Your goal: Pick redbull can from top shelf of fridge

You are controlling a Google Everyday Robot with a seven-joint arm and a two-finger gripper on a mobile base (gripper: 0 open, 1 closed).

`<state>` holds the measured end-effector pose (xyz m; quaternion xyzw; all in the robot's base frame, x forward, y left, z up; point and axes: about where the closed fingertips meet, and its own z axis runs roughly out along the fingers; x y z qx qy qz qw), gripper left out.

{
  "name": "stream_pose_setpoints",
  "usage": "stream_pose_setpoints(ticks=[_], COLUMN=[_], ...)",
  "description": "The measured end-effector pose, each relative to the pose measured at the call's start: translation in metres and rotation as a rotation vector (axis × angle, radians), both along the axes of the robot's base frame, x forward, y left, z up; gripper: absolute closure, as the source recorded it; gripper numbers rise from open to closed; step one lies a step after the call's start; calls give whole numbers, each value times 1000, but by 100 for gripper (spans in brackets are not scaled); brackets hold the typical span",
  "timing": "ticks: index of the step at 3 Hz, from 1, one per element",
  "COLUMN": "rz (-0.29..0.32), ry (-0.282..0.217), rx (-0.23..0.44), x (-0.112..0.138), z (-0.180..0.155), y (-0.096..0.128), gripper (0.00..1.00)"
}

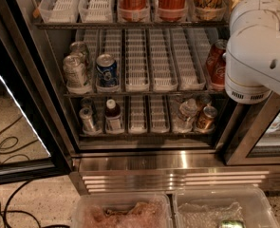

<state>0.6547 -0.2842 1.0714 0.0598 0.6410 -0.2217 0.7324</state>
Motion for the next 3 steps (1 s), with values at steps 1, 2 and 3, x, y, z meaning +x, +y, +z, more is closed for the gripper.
stream_pose_setpoints(ticks=[1, 2, 3], rz=[50, 52, 52], ry=[11, 11, 11], rx=[-23, -23, -23], x=[3, 3, 3], z=[1, 1, 1], y=[-4, -4, -4], gripper=[33, 29, 29])
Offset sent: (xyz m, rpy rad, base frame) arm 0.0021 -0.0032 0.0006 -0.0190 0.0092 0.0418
